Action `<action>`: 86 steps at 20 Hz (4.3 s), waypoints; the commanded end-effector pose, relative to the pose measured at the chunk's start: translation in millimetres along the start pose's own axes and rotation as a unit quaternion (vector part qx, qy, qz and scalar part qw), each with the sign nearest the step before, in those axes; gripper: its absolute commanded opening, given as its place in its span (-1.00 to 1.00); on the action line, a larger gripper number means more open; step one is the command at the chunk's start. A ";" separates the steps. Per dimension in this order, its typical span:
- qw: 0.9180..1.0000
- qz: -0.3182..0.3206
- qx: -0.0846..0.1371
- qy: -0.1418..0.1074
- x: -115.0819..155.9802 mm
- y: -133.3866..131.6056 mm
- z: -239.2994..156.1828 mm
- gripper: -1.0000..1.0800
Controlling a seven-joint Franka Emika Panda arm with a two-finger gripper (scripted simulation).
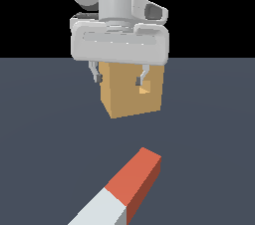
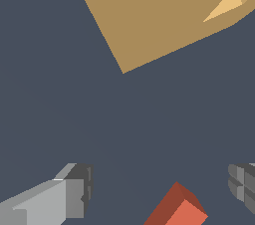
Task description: Insert the peg into the horizontal hole in a box.
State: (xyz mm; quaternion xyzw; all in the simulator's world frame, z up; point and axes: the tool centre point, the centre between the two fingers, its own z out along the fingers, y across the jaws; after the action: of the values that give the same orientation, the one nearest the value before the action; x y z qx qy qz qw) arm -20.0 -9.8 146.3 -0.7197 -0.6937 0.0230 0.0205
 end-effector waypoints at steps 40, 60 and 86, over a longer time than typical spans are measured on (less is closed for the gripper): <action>0.951 0.306 -0.028 0.012 -220.7 -12.2 122.2 0.92; 0.954 0.299 -0.029 0.011 -219.6 -7.3 128.0 -1.00; 0.997 -0.069 -0.031 -0.001 -80.1 124.4 61.0 -1.00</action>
State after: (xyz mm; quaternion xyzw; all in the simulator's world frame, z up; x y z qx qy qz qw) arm 90.2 -106.7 72.5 -0.6894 -0.7244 0.0012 0.0001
